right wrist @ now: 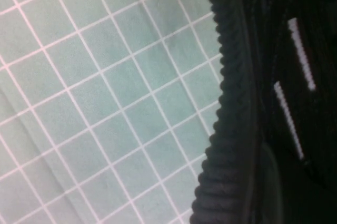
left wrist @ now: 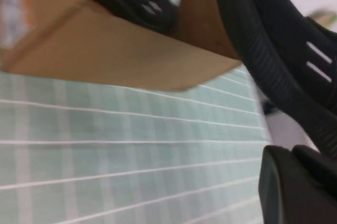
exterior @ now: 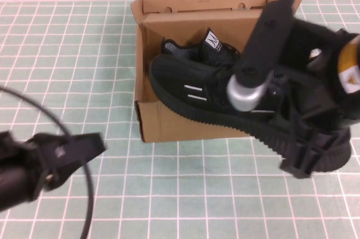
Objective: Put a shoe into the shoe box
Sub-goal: Pick up the shoe from the table
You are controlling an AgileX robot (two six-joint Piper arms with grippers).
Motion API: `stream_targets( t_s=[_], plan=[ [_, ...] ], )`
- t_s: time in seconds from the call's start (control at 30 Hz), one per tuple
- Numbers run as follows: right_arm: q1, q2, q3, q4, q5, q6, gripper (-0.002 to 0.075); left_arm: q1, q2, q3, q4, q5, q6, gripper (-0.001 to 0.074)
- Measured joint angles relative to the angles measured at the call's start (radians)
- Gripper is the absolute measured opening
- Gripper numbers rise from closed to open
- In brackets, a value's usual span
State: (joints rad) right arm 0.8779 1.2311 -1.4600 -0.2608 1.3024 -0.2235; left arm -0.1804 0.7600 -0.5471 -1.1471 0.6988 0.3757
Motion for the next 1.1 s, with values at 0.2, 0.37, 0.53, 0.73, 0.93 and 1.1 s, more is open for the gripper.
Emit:
stream_targets(
  t_s=[0.2,0.37,0.53,0.73,0.93,1.1],
  plan=[
    [0.000,-0.053,0.002,0.071,0.000,-0.002,-0.0007,0.000,0.174,0.000,-0.327,0.096,0.274,-0.0004],
    [0.000,-0.065,0.002,0.092,0.000,0.009,-0.0006,0.000,0.300,0.000,-0.476,0.158,0.414,-0.0004],
    [0.000,-0.065,0.002,0.104,0.000,0.021,-0.0006,0.000,0.379,-0.002,-0.523,0.196,0.451,0.0046],
    [0.000,-0.065,0.002,0.112,0.000,0.028,-0.0007,0.000,0.400,-0.037,-0.531,0.221,0.448,0.0477],
    [0.000,-0.065,0.002,0.113,0.000,0.036,-0.0006,0.000,0.401,-0.091,-0.532,0.221,0.425,0.0668],
    [0.000,-0.065,0.002,0.118,0.000,0.037,-0.0007,0.000,0.422,-0.135,-0.533,0.221,0.419,0.0669]
  ],
)
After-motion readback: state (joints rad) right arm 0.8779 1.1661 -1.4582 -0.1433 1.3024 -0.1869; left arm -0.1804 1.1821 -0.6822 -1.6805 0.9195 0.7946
